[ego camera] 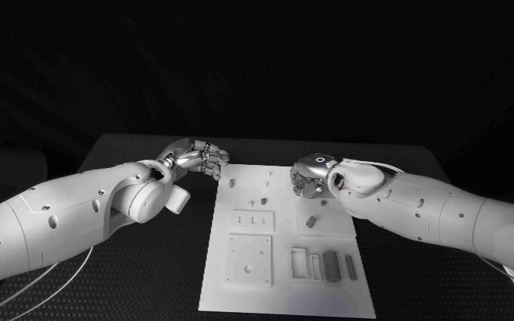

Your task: Assemble the parts on the task board

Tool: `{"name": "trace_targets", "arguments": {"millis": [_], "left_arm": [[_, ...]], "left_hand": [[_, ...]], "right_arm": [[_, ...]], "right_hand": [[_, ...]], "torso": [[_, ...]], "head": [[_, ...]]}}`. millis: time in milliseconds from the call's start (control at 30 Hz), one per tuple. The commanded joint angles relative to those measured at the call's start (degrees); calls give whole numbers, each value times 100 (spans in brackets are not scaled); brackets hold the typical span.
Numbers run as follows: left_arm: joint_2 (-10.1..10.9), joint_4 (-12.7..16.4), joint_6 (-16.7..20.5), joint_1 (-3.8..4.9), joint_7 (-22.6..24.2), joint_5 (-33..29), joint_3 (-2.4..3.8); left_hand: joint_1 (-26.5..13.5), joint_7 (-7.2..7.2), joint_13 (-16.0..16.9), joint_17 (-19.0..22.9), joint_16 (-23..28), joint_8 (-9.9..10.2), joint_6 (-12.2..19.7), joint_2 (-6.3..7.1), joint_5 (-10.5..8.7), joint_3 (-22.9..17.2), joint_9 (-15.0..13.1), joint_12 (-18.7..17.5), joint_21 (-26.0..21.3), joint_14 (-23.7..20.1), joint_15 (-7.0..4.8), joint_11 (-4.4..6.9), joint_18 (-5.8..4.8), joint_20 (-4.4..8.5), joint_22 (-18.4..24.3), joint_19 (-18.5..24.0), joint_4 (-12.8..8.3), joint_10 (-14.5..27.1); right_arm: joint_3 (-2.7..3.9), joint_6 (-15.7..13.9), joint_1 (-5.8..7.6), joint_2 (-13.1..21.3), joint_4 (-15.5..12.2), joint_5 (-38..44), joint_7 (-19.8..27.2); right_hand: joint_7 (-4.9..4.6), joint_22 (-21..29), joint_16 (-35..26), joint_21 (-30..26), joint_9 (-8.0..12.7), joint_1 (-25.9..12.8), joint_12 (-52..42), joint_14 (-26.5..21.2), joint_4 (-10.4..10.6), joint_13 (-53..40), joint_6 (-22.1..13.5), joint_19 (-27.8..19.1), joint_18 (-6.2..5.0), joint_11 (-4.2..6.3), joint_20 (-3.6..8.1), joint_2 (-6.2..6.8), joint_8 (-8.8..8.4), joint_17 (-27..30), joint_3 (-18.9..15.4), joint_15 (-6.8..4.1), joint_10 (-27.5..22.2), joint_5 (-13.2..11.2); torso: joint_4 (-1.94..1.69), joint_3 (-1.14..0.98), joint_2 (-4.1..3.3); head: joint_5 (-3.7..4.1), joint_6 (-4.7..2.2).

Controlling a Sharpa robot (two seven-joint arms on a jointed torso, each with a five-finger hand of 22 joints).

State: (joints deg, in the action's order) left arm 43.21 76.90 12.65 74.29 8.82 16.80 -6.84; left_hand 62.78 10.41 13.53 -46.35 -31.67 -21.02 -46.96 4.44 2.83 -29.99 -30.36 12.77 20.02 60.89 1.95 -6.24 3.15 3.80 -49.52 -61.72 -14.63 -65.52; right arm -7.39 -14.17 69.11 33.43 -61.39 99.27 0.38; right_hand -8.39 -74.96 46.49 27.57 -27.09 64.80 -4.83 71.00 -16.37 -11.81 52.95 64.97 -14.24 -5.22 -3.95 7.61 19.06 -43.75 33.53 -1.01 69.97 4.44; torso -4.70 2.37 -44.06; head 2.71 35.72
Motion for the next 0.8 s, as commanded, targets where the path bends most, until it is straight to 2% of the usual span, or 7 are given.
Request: {"name": "trace_targets", "arguments": {"millis": [33,167,233,300,400,600,800], "left_arm": [[0,22,-83,8,7,-13,7],[3,28,-82,8,5,-13,8],[3,31,-83,8,4,-13,8],[8,34,-79,9,3,-13,8],[13,35,-70,9,-3,-13,8],[17,39,-66,10,-11,-13,8],[17,27,-62,10,-15,-13,9]], "left_hand": [[-56,9,10,-10,24,19,45,-6,-2,-3,-9,-26,7,-24,-15,-7,81,5,-8,12,33,26],[-55,9,12,-12,25,20,46,-5,-2,-4,-10,-28,6,-23,-15,-7,81,5,-9,12,33,25],[-54,9,13,-13,26,21,47,-5,-2,-5,-11,-29,6,-23,-16,-7,81,5,-10,12,32,25],[-53,10,14,-14,26,21,47,-6,-2,-6,-11,-30,6,-23,-16,-7,81,5,-11,12,33,25],[-53,10,15,-15,27,22,47,-5,-2,-6,-12,-31,6,-22,-16,-7,81,5,-12,12,33,25],[-52,10,18,-18,29,24,48,-4,-2,-8,-13,-33,6,-21,-16,-7,81,5,-14,12,33,24],[-51,11,20,-21,30,26,50,-2,-2,-8,-15,-36,5,-21,-16,-8,81,5,-16,12,32,25]], "right_arm": [[-33,106,-64,-27,-4,99,15],[-34,40,-67,-16,-31,214,-46],[-34,-87,-67,-4,-37,254,-87],[-34,-205,-67,10,-51,258,-134],[-33,-313,-66,37,-86,264,-211],[-29,-472,-63,118,-236,256,-394],[-2,-784,-3,148,-354,300,-561]], "right_hand": [[7,-149,67,64,-16,23,-2,52,-19,22,78,3,-76,9,55,-97,17,-30,-15,-24,78,13],[94,-159,358,303,-59,199,-77,122,-39,-10,282,72,-76,91,129,-241,83,-181,-42,-109,311,9],[133,-159,523,463,-79,345,-106,145,-45,-34,390,98,-76,142,175,-325,109,-258,-21,-154,424,16],[158,-157,653,587,-89,477,-140,186,-13,-60,499,152,-76,181,194,-281,126,-306,261,-196,539,43],[193,-154,864,819,-108,375,-150,202,-14,-90,608,201,-76,230,245,-265,126,-380,515,-235,648,26],[221,-152,1031,1038,-148,296,-146,198,-27,-125,681,181,-76,259,289,-236,128,-405,619,-264,734,18],[246,-156,1161,1375,-199,287,-145,222,-32,-165,741,269,-76,301,390,-180,136,-403,640,-309,812,16]], "torso": [[3,3,-8],[7,4,-12],[12,4,-13],[17,7,-11],[19,7,-14],[16,10,-17],[16,8,-22]], "head": [[-11,9],[-22,10],[-17,16],[-24,13],[-27,8],[-23,-11],[-42,-46]]}}
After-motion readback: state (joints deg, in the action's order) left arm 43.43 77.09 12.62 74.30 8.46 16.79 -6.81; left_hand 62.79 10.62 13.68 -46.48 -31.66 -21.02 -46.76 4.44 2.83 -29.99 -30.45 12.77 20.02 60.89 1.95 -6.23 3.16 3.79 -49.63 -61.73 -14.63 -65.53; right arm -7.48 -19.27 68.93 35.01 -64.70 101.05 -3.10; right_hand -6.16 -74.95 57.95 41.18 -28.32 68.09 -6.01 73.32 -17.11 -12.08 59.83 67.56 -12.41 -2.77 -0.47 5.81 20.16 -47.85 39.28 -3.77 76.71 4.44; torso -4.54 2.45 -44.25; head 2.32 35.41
